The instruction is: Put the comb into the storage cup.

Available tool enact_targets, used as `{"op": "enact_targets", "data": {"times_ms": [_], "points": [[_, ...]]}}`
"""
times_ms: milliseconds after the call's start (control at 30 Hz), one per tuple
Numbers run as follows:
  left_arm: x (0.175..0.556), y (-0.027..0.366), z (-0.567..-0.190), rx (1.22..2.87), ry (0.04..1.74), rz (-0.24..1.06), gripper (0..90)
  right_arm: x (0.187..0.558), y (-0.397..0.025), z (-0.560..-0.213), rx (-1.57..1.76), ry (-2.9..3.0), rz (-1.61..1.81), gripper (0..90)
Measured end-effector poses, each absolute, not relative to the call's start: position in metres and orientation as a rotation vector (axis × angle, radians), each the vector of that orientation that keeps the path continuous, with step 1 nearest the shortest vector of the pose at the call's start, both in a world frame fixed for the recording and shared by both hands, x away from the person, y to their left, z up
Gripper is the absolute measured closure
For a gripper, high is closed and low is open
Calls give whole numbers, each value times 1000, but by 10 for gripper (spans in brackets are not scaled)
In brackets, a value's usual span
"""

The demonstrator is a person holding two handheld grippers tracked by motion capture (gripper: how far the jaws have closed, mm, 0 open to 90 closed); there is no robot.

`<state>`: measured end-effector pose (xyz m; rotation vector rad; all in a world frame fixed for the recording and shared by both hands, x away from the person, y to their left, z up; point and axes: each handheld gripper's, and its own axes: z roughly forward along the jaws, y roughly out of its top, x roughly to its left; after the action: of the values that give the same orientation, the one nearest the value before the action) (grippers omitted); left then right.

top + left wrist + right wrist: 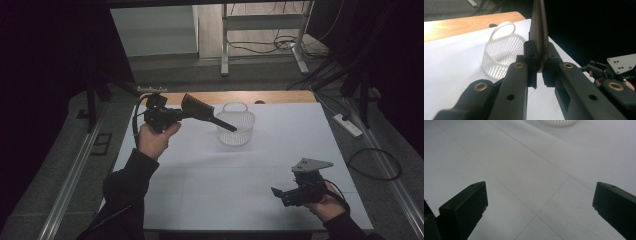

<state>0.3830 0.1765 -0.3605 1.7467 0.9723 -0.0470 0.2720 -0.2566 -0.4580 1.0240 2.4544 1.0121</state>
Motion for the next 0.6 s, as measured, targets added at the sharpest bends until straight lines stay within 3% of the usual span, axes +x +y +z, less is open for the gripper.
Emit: {"op": "enact_targets", "data": {"times_ms": [600], "points": [[407, 165, -364, 1753, 1010, -38, 828, 262, -281, -456, 1168, 2393, 1008, 0]]}}
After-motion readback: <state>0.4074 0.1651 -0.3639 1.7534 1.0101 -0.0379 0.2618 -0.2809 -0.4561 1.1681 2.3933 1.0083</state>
